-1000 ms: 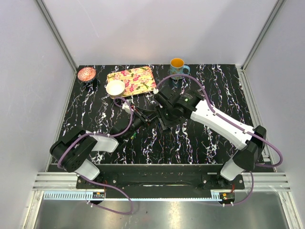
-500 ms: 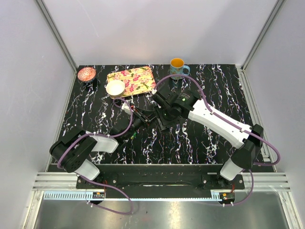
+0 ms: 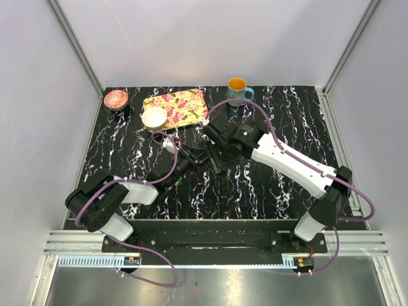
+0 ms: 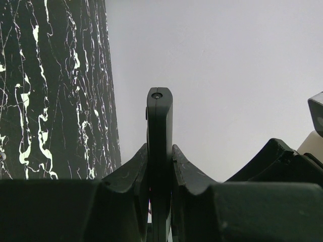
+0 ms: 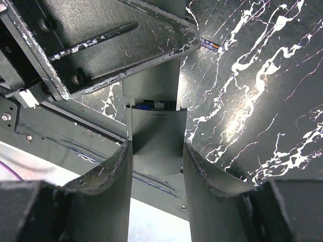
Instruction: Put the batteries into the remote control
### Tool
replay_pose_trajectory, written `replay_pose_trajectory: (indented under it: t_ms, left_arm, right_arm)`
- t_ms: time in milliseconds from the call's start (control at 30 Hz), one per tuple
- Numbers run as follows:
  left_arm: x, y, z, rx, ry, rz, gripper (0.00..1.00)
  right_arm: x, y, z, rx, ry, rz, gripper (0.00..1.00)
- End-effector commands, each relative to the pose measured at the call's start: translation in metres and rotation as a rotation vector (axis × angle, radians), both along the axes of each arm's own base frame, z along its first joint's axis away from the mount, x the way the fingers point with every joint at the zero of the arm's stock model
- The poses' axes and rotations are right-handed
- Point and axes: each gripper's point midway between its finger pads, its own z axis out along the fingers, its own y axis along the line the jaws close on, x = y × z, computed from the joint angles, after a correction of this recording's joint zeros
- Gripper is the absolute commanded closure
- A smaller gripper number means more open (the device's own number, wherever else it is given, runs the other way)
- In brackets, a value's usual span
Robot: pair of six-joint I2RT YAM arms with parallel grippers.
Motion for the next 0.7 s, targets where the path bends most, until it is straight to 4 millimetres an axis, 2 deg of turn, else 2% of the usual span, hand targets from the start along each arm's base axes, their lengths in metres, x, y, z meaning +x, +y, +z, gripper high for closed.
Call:
replay_pose_trajectory:
  t_ms: [0,667]
  left_arm:
    - [0.002,0.003,0.027,-0.056,-0.058,0.025,1.0]
    - [-0.001,0.001,0.037,-0.075,-0.069,0.018,1.0]
  right_arm:
    - [0.008,0.009,0.021,0.053,-0.068,-0.01,1.0]
    - [0.001,0.01,0.005,0.04,-0.021,0.003,1.0]
